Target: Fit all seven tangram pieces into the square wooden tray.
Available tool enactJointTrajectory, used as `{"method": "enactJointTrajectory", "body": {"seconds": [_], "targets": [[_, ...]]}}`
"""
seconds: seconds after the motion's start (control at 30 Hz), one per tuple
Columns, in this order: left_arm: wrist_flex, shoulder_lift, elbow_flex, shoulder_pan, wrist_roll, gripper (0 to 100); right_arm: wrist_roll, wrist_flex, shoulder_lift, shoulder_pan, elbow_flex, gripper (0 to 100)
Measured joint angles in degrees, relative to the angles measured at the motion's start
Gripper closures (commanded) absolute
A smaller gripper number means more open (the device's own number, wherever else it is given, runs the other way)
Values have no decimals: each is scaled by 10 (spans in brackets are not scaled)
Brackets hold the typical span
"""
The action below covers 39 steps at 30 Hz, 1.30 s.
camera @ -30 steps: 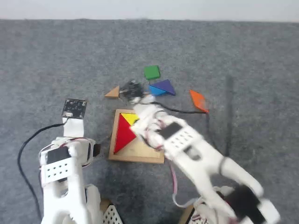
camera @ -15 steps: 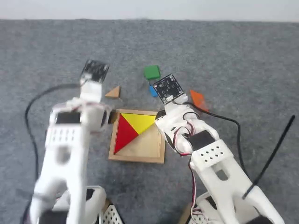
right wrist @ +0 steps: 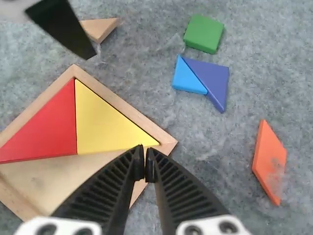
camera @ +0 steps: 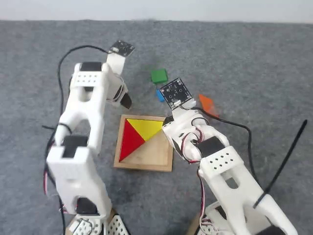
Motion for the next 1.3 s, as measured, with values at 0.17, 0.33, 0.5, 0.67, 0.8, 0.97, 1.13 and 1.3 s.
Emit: {"method": "enactJointTrajectory", "body": {"seconds": [0.17, 0.33, 0.5, 0.67, 0.8, 0.97, 1.13, 1.3], "targets": [[54, 94, -112, 0, -69, 750, 0, 0, 0, 0, 0, 992], [82, 178, -191, 0, -135, 750, 0, 0, 0, 0, 0, 992], [87, 229, -247, -1, -150, 750, 0, 0, 0, 0, 0, 992], [120, 238, -292, -1, -151, 750, 0, 0, 0, 0, 0, 992], [147, 245, -338, 0, -152, 759, 0, 0, 0, 0, 0, 992], [150, 245, -349, 0, -153, 840, 2, 0, 0, 0, 0, 992], [150, 245, -349, 0, -153, 867, 2, 0, 0, 0, 0, 992], [152, 245, -349, 0, -153, 867, 2, 0, 0, 0, 0, 992]]}}
